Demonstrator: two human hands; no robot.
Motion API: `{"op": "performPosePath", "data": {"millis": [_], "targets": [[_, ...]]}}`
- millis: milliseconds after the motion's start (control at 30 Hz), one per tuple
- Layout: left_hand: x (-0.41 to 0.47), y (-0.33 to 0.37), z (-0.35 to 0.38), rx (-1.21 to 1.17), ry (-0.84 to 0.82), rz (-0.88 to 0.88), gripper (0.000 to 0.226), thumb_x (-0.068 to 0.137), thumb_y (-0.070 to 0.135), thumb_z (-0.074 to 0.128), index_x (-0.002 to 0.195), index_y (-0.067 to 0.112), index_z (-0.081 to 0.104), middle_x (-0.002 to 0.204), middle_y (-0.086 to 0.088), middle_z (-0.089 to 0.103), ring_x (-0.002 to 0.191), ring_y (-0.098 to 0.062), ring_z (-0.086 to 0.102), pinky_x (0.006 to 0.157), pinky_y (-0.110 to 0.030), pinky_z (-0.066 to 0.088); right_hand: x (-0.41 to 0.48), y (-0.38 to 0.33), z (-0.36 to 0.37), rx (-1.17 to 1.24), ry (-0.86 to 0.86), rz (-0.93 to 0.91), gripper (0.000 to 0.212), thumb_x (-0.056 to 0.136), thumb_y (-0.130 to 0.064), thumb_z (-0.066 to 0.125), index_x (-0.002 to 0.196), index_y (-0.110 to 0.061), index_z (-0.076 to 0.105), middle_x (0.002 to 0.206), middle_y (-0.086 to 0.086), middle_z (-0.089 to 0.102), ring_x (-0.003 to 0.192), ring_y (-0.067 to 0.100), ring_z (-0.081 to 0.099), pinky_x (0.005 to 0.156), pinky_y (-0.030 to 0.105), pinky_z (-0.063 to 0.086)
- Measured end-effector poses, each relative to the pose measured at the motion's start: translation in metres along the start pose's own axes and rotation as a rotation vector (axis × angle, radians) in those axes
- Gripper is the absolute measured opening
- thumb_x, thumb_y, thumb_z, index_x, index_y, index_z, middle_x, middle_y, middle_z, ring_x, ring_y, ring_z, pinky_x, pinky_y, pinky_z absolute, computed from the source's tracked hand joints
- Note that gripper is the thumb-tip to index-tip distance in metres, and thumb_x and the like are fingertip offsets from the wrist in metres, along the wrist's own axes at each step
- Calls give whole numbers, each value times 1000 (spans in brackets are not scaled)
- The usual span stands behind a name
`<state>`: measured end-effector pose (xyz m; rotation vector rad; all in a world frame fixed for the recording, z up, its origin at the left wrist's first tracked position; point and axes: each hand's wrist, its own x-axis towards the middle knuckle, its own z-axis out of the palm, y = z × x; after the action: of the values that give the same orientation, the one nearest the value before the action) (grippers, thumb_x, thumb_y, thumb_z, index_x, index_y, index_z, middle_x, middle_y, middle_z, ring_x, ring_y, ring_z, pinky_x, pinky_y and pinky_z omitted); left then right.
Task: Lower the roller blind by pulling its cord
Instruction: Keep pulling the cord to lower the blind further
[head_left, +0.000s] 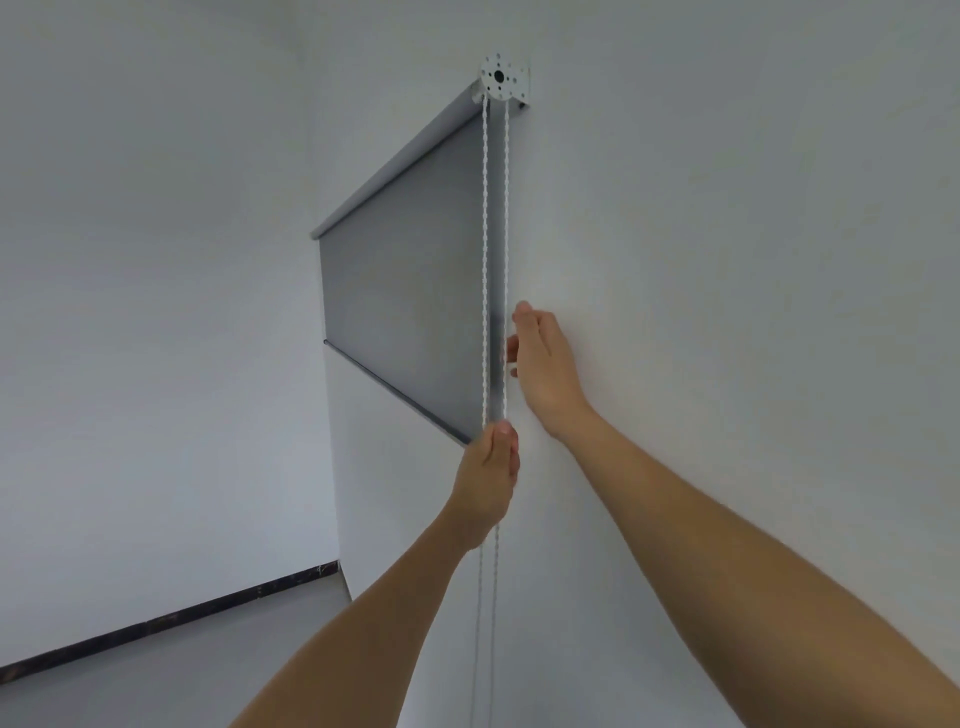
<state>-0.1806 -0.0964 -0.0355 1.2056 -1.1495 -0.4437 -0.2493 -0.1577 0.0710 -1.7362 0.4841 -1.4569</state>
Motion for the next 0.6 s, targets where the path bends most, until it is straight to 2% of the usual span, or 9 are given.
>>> {"op": "performPosePath", "data": {"millis": [200,267,300,400,500,600], "targets": [[-25,-22,-1,98,-41,-22,44,109,36,28,73,15,43,58,-1,36,50,-12,29,47,-26,27,32,-25,20,86,-10,58,30,104,-50,40,103,-23,54,74,-3,63,67,13,61,70,36,54],[-33,-27,-3,110,-75,-47,44,109,37,28,73,16,42,56,2,36,49,-10,29,46,-24,26,40,-31,27,138,-10,97,31,105,-48,39,104,-21,54,77,-1,63,59,9,61,62,30,53],[-36,-30,-4,98,-98,-69,43,109,36,29,73,16,42,56,3,35,49,-10,28,46,-23,25,43,-33,31,156,-4,111,31,106,-47,38,102,-21,55,79,0,62,57,8,58,59,28,50],[-43,-34,-14,43,-194,-171,41,109,34,30,73,17,39,59,4,33,52,-11,25,48,-23,23,44,-30,37,124,46,88,38,108,-42,33,91,-22,60,82,0,56,65,12,48,64,31,41],[-40,-33,-25,32,-270,-220,46,110,37,28,78,13,49,65,1,47,56,-14,41,56,-24,38,35,-19,37,81,80,18,41,108,-38,30,83,-22,57,75,-2,51,65,14,44,65,34,39],[-28,-26,-32,-44,-211,-230,54,109,43,25,96,6,62,83,-6,65,80,-20,62,80,-34,52,25,-8,35,-10,87,-33,39,109,-35,29,80,-22,53,69,-3,49,59,13,42,61,33,38]]}}
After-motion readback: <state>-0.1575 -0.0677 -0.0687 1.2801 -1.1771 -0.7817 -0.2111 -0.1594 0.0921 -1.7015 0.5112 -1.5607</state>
